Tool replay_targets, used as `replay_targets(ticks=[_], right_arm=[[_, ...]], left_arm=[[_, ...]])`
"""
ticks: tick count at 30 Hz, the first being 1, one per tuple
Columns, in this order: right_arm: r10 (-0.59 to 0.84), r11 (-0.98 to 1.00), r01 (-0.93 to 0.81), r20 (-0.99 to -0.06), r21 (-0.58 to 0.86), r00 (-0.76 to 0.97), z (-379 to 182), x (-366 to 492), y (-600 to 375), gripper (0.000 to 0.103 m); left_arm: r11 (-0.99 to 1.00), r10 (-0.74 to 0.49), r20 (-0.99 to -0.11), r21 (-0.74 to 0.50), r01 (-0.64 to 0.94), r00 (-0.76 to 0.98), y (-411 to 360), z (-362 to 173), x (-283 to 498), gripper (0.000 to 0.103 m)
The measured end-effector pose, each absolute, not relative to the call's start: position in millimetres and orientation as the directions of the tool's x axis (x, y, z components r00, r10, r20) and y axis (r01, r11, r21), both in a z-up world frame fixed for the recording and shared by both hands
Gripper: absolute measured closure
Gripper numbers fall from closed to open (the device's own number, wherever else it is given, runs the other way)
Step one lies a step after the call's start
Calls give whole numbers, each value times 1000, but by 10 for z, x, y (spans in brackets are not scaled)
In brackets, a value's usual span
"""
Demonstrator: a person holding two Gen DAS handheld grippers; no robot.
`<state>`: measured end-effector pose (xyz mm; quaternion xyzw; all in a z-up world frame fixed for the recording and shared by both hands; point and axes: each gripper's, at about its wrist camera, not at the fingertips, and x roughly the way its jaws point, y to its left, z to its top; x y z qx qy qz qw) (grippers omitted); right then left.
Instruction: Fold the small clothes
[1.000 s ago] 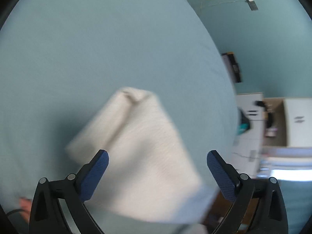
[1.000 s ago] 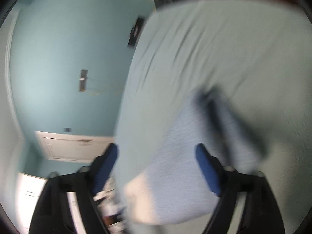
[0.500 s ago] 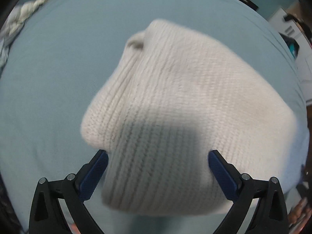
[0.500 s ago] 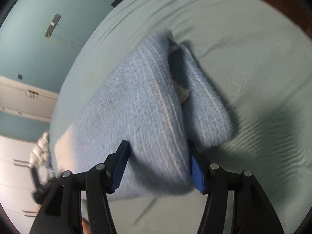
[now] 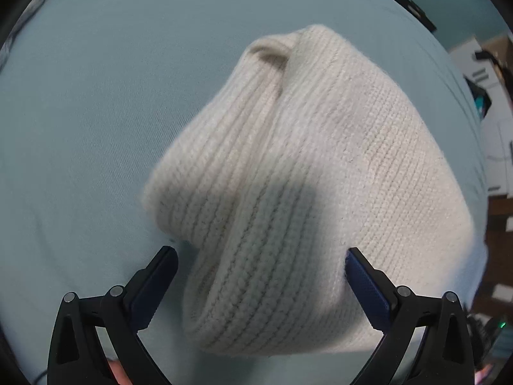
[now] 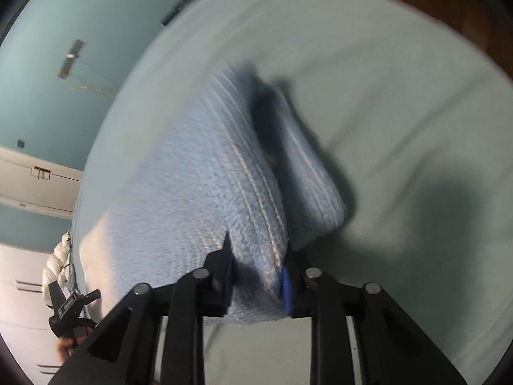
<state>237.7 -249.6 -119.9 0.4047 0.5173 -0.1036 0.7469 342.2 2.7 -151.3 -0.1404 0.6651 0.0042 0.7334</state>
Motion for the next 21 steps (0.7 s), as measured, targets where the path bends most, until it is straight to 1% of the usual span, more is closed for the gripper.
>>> replay_targets(ticks=[1, 2, 3, 4, 5, 6, 7, 8, 9, 11, 12, 13, 15, 16, 17, 18, 20, 21], right_arm=[[253, 652, 576, -857, 493, 448, -1157, 2383, -2483, 72], [226, 663, 579, -865, 474, 449, -1081, 2383, -2478, 66], [172, 688, 584, -879, 430, 444, -978, 2340, -2426, 57], [91, 718, 587, -887, 373, 453, -802, 2324, -2342, 56], [-27, 749, 593, -881, 295, 472, -637, 2291, -2246, 56], [-154, 771, 602, -857, 206, 491, -465, 2267, -2135, 53], [-261, 790, 599, -812, 130, 522, -313, 2263, -1997, 39], [-314, 811, 578, -769, 89, 557, -222, 2308, -1857, 28], [-337, 834, 548, -735, 56, 588, -179, 2359, -1723, 10], [-356, 881, 473, -690, -22, 630, -172, 2544, -1413, 8], [-352, 904, 422, -673, -64, 650, -199, 2655, -1242, 8], [-338, 924, 371, -658, -96, 673, -199, 2632, -1222, 8], [-325, 937, 330, -636, -116, 699, -229, 2796, -1125, 8], [-315, 938, 332, -630, -94, 710, -308, 2816, -1068, 8], [-274, 944, 329, -636, -33, 721, -374, 2892, -1061, 8], [-219, 946, 320, -652, 40, 726, -433, 2930, -1090, 8], [-137, 944, 303, -684, 128, 716, -521, 2944, -1218, 8], [-107, 946, 291, -707, 145, 699, -601, 3008, -1241, 8]], left_arm=[[966, -154, -980, -177, -187, 128, -21, -1446, 3483, 0], [974, -98, -981, -129, -186, 166, 11, -1332, 3464, 0], [978, -51, -977, -91, -187, 207, 35, -1223, 3468, 1], [980, 6, -966, -46, -192, 260, 61, -1098, 3465, 1], [980, 70, -939, 2, -197, 338, 63, -940, 3479, 1], [980, 103, -915, 27, -196, 390, 44, -845, 3488, 1], [981, 127, -889, 47, -189, 440, 6, -761, 3500, 1], [986, 135, -854, 65, -155, 503, -96, -676, 3525, 0], [991, 125, -834, 74, -115, 537, -240, -661, 3589, 0], [996, 84, -812, 91, -18, 577, -521, -692, 3682, 0], [996, 41, -812, 82, 45, 583, -664, -753, 3768, 0], [994, -8, -818, 59, 97, 575, -516, -851, 3625, 0], [985, -82, -836, 15, 172, 543, -716, -1018, 3648, 0], [981, -95, -842, 11, 195, 531, -766, -1101, 3670, 0], [973, -94, -852, 30, 227, 516, -856, -1247, 3723, 0], [969, -75, -860, 56, 240, 505, -880, -1358, 3774, 0], [957, -12, -880, 127, 259, 474, -900, -1609, 3893, 0], [958, -14, -877, 126, 258, 480, -872, -1673, 3924, 0]])
